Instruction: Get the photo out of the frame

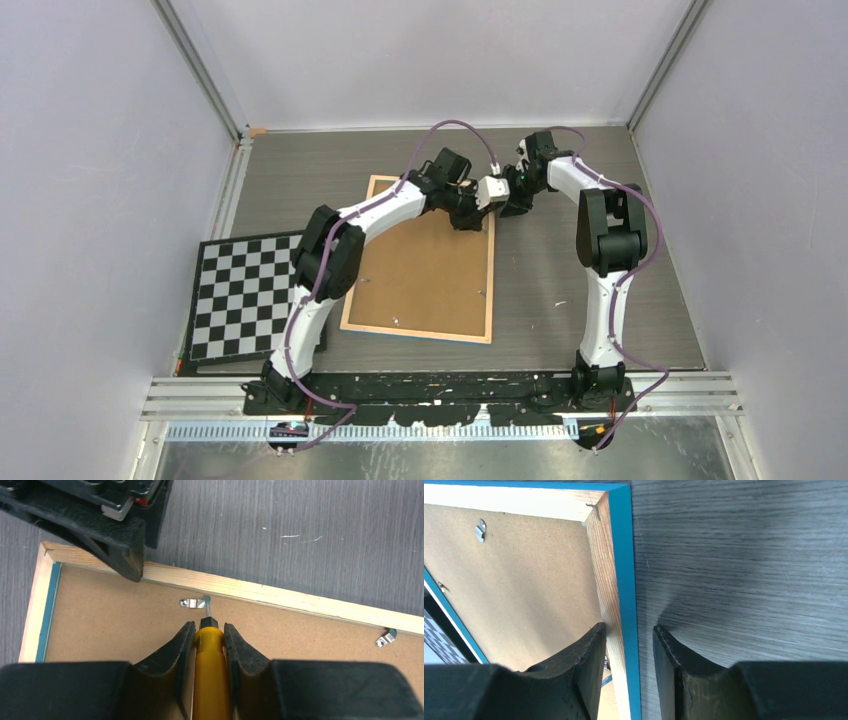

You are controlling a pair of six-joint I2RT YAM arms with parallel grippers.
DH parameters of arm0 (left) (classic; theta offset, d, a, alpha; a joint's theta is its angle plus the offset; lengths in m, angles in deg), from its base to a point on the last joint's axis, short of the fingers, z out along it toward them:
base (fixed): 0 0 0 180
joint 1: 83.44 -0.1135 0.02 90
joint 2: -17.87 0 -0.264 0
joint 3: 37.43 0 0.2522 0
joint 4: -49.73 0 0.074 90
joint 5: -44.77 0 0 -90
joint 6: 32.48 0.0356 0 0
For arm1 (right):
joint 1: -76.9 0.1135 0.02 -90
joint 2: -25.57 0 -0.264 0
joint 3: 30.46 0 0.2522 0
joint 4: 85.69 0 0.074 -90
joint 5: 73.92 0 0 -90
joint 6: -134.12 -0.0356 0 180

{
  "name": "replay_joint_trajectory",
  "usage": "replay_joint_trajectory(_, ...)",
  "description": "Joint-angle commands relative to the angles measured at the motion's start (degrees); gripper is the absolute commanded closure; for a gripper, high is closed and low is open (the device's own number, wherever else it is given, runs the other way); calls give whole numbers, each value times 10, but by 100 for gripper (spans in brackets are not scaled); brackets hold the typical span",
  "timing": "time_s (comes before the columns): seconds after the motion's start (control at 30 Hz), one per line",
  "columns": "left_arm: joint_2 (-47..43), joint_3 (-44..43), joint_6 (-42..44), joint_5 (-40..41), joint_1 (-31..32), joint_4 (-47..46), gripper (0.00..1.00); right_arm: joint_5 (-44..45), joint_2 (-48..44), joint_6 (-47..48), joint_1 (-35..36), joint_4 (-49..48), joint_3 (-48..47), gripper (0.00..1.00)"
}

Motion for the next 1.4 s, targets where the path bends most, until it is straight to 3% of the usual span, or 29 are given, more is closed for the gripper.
replay_joint_trajectory(0.0,4,-24,23,-4,12,59,100,33,14,15,4,4,-8,56)
replay_joint_trajectory(0.4,-16,-4,-20,79,-13,36,100,36,13,20,5,7,-5,56)
replay_joint_trajectory(0.87,-38,17,-32,79,-30,35,100,43,11,24,5,9,0,57)
replay_joint_trajectory(1.03,-59,39,-20,52,-36,33,100,41,12,22,5,10,2,56)
replay_joint_trajectory(1.37,-136,129,1,-76,-21,3,100,19,-6,24,16,8,14,56)
